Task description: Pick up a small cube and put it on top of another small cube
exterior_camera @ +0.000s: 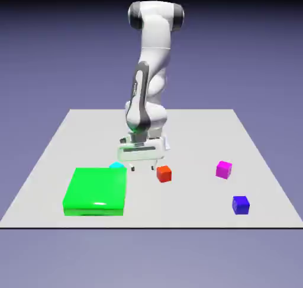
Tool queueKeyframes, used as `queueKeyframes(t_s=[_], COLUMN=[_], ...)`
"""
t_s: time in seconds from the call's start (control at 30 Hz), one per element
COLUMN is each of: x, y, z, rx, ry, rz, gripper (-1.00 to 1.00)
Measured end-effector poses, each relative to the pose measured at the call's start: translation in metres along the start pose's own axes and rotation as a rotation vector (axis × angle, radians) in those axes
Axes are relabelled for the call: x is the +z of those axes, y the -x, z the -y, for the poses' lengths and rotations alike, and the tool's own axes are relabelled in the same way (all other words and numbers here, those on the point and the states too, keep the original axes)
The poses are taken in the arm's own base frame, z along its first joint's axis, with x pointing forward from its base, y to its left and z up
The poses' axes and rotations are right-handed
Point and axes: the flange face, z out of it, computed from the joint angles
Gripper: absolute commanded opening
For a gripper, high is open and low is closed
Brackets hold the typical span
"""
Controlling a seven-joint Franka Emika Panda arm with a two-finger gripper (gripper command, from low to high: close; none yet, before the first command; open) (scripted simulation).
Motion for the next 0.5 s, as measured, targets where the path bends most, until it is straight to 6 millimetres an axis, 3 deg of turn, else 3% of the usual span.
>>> queueKeyframes(t_s=[0.03,0.5], x=[-0.005,-0.039], y=[-0.010,-0.035], z=[-0.016,-0.069], rx=[0.048,0.262], ry=[0.042,0.155], rz=[-0.037,-0.201], gripper=[0.00,0.00])
